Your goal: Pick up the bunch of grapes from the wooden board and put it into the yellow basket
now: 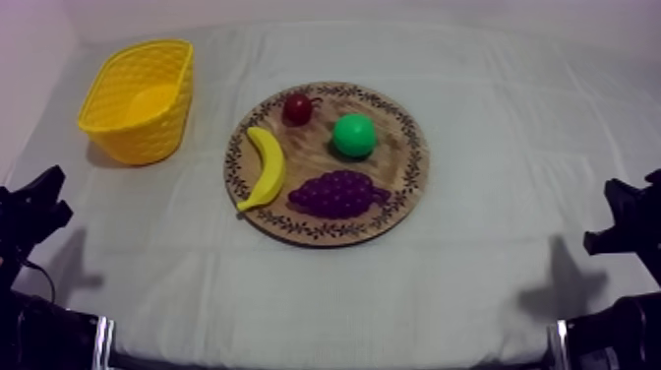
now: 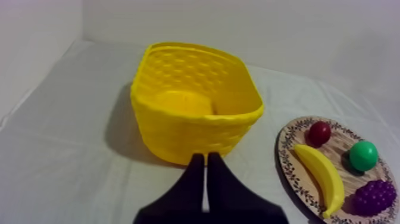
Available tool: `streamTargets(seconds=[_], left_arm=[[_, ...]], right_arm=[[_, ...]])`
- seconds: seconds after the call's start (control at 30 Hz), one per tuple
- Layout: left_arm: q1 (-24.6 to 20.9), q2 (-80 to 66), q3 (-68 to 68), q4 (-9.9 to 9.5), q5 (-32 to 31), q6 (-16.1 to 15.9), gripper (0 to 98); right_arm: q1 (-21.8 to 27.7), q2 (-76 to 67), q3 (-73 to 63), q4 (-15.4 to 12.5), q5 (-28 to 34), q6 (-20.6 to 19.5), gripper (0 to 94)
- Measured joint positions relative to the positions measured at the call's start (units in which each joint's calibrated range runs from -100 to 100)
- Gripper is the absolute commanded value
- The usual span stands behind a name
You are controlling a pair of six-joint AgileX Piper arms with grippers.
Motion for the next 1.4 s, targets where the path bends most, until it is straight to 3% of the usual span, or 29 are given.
streamTargets(seconds=[0.47,0.9,1.03,1.17,1.4], left_arm=[[1.09,0.0,0.0,0.0,0.0,-0.04,0.1],[10.43,0.45,-0.3,0.0,0.08,0.28,0.1],[12.97,3.73,-2.05,-0.29,3.89,0.55,0.0],[14.88,8.63,-3.1,-0.17,6.92,-1.65,0.0],[17.81,20.0,-11.05,3.83,11.0,-9.69,0.0]], right_arm=[[0.0,0.0,0.0,0.0,0.0,0.0,0.3],[0.0,0.0,0.0,0.0,0.0,0.0,0.3],[0.0,0.0,0.0,0.0,0.0,0.0,0.3],[0.0,0.0,0.0,0.0,0.0,0.0,0.3],[0.0,0.0,0.0,0.0,0.0,0.0,0.3]])
